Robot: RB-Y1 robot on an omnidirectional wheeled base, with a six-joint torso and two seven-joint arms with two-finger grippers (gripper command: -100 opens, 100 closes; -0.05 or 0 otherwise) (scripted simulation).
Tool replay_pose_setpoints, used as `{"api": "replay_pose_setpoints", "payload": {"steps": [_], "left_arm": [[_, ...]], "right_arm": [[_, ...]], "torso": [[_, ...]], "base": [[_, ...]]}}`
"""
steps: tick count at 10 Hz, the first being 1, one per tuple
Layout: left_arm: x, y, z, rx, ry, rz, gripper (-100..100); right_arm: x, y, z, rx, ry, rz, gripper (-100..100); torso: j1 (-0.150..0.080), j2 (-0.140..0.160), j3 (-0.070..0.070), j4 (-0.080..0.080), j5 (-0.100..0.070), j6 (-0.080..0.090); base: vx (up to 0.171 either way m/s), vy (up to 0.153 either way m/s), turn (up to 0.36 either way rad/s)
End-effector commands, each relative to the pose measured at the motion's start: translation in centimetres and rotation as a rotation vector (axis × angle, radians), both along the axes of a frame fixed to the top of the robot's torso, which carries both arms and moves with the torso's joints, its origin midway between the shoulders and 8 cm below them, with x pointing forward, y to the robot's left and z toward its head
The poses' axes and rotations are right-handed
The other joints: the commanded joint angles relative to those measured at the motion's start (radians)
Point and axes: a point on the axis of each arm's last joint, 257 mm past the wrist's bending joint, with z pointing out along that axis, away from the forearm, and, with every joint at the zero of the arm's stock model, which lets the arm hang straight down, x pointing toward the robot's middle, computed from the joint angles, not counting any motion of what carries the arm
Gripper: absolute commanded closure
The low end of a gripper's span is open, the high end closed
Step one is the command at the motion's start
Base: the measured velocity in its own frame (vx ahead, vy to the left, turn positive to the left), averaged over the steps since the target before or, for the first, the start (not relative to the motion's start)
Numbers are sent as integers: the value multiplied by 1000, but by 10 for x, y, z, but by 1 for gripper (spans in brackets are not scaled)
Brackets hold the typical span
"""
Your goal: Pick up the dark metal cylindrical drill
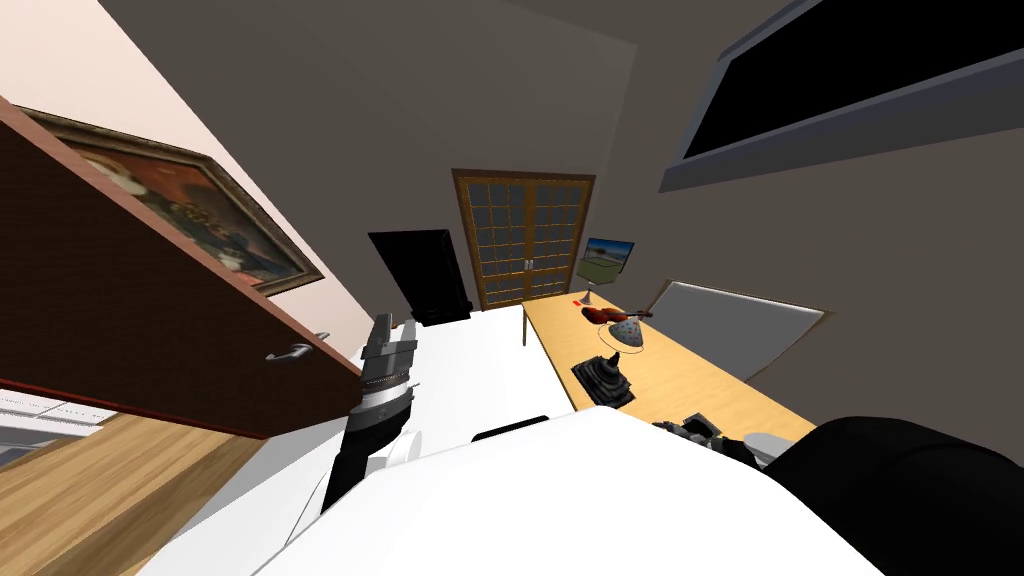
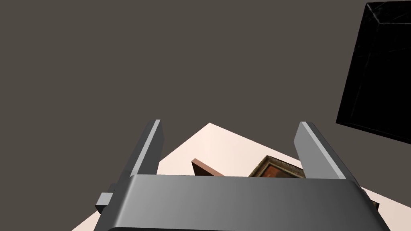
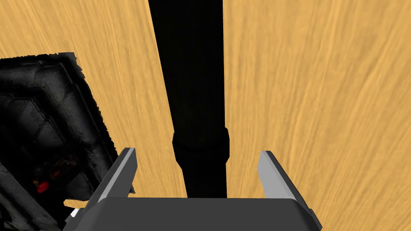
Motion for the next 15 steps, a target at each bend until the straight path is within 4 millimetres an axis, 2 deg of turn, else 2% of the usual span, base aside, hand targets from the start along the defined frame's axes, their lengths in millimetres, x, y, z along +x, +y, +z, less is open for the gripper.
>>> {"api": "replay_pose_setpoints", "payload": {"steps": [1, 8, 9, 10, 14, 15], "left_arm": [[0, 0, 0, 0, 0, 0, 0], [0, 0, 0, 0, 0, 0, 0], [0, 0, 0, 0, 0, 0, 0], [0, 0, 0, 0, 0, 0, 0], [0, 0, 0, 0, 0, 0, 0], [0, 0, 0, 0, 0, 0, 0]], "right_arm": [[0, 5, -5, -5, -1, -21, -100], [-8, 32, -21, -5, 1, -90, -100], [-8, 31, -20, -4, 1, -83, -100], [-8, 31, -20, -5, 0, -85, 100], [-8, 31, -20, -5, 1, -83, 100], [-8, 31, -20, -5, 1, -84, 0]], "torso": [[0, 0, 0, 0, 0, 0], [-1, 1, 0, 0, 0, 0], [-1, 1, 0, 0, 0, 0], [1, 0, 0, 0, 0, 1], [2, -2, -1, 0, 0, 1], [2, -2, -1, 0, 0, 1]], "base": [[-44, -53, 165], [-35, -43, 97], [-16, -17, 17], [0, 0, 0], [0, 0, 0], [0, 0, 0]]}}
